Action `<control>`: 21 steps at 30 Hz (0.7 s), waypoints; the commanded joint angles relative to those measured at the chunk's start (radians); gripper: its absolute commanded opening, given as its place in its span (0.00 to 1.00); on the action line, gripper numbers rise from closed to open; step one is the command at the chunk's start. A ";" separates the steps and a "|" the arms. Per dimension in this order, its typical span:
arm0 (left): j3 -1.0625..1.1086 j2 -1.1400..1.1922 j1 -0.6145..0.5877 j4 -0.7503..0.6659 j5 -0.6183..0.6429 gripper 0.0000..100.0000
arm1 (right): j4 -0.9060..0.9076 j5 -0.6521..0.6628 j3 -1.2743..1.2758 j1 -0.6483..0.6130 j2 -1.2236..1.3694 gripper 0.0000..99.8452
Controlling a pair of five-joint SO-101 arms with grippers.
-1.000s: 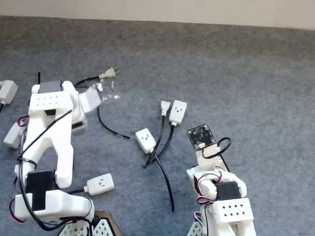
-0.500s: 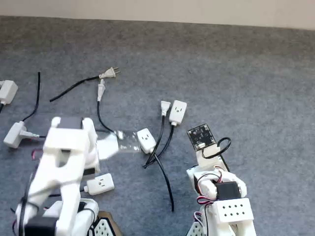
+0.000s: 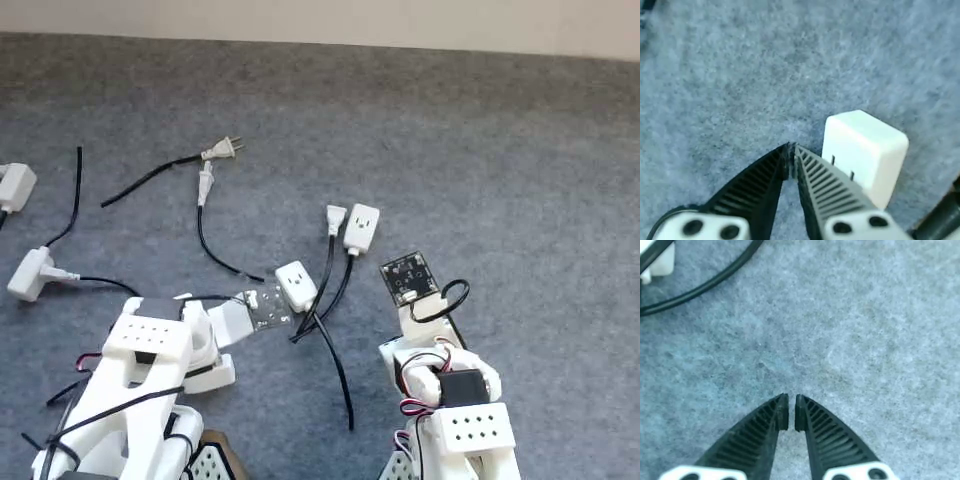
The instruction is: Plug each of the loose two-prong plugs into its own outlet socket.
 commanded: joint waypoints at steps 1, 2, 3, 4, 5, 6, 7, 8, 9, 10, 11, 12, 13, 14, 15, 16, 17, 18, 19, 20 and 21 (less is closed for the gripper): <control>-0.065 -0.005 -0.016 -0.018 0.008 0.06 | -0.016 0.009 -0.007 0.007 -0.008 0.04; -0.094 -0.005 -0.035 -0.018 -0.008 0.06 | -0.016 0.009 -0.007 0.007 -0.008 0.04; -0.120 -0.005 -0.054 -0.017 -0.034 0.06 | -0.016 0.009 -0.007 0.007 -0.008 0.04; -0.148 -0.005 -0.073 -0.017 -0.049 0.06 | -0.016 0.009 -0.007 0.007 -0.008 0.04; -0.177 -0.005 -0.094 -0.011 -0.054 0.06 | -0.016 0.009 -0.007 0.007 -0.008 0.04; -0.213 -0.005 -0.108 0.017 -0.054 0.06 | -0.016 0.009 -0.007 0.007 -0.008 0.04; -0.251 -0.005 -0.114 0.071 -0.055 0.06 | -0.016 0.009 -0.007 0.007 -0.008 0.04; -0.289 -0.005 -0.111 0.146 -0.057 0.06 | -0.016 0.009 -0.007 0.007 -0.008 0.04; -0.320 -0.008 -0.097 0.230 -0.058 0.06 | -0.016 0.009 -0.007 0.007 -0.008 0.04; -0.341 -0.012 -0.068 0.321 -0.058 0.06 | -0.016 0.009 -0.007 0.007 -0.008 0.04; -0.349 -0.013 -0.030 0.400 -0.060 0.06 | -0.016 0.009 -0.007 0.007 -0.008 0.04; -0.351 -0.013 0.008 0.470 -0.060 0.06 | -0.016 0.009 -0.007 0.007 -0.008 0.04; -0.348 -0.013 0.050 0.517 -0.058 0.06 | -0.016 0.009 -0.007 0.007 -0.008 0.04; -0.340 -0.013 0.085 0.549 -0.054 0.06 | -0.016 0.009 -0.007 0.007 -0.008 0.04; -0.328 -0.015 0.113 0.565 -0.054 0.06 | -0.016 0.009 -0.007 0.007 -0.008 0.04; -0.314 -0.015 0.133 0.571 -0.054 0.06 | -0.016 0.009 -0.007 0.007 -0.008 0.04; -0.297 -0.015 0.147 0.569 -0.052 0.06 | -0.016 0.009 -0.007 0.007 -0.008 0.04; -0.282 -0.015 0.157 0.568 -0.044 0.06 | -0.016 0.009 -0.007 0.007 -0.008 0.04; -0.271 -0.015 0.163 0.568 -0.028 0.06 | -0.016 0.009 -0.007 0.007 -0.008 0.04; -0.263 -0.015 0.171 0.569 -0.018 0.06 | -0.016 0.009 -0.007 0.007 -0.008 0.04; -0.262 -0.015 0.176 0.574 -0.015 0.06 | -0.016 0.009 -0.007 0.007 -0.008 0.04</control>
